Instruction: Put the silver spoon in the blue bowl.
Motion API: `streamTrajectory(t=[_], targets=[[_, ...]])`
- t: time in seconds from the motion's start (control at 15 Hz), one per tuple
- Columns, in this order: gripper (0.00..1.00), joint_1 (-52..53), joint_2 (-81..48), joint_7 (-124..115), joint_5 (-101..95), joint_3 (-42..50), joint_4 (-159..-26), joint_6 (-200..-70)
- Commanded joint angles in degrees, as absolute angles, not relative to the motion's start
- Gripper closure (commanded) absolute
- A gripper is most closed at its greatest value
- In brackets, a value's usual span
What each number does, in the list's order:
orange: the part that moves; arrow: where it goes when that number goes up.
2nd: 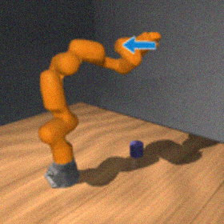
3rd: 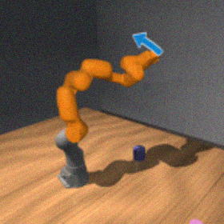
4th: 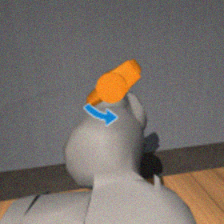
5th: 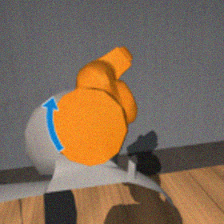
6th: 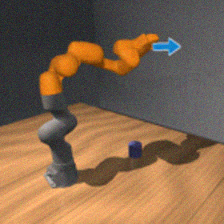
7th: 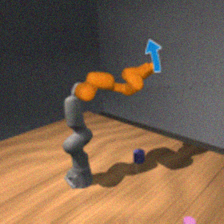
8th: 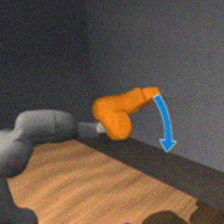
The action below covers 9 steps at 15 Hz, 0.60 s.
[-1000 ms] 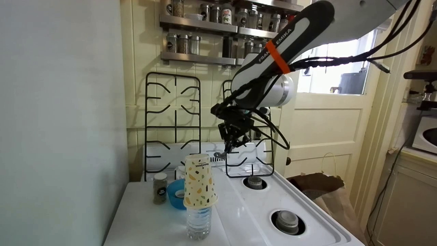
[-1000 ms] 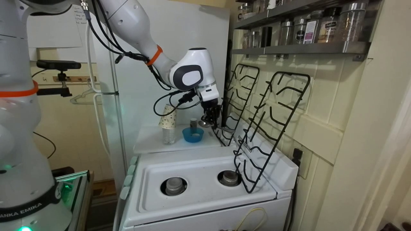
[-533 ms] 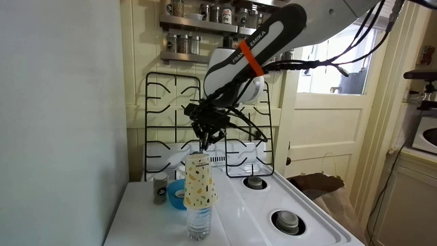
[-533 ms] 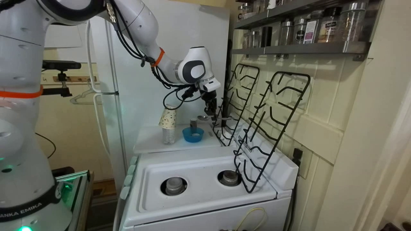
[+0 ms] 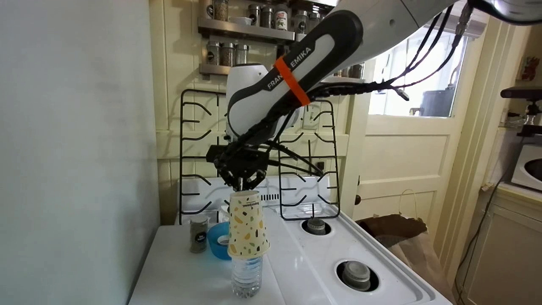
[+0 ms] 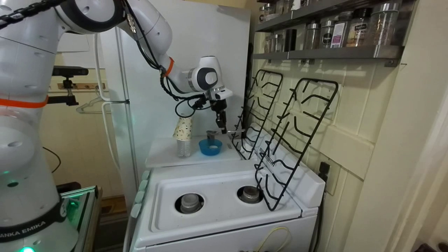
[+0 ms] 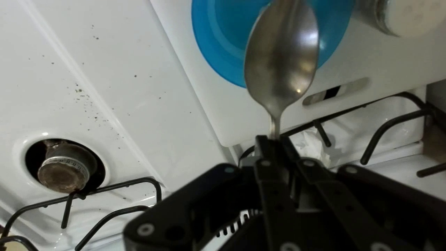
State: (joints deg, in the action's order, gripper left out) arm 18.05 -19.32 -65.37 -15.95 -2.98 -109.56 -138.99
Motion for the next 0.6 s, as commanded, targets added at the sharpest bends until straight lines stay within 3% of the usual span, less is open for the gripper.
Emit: streamTrajectory(t=[0.0,0.53], targets=[[0.98,20.8,-20.8,-69.0,-21.0,-1.8,-109.5,-138.4],[0.98,24.8,-23.8,-79.8,-30.0,0.0,-108.4,-139.1]])
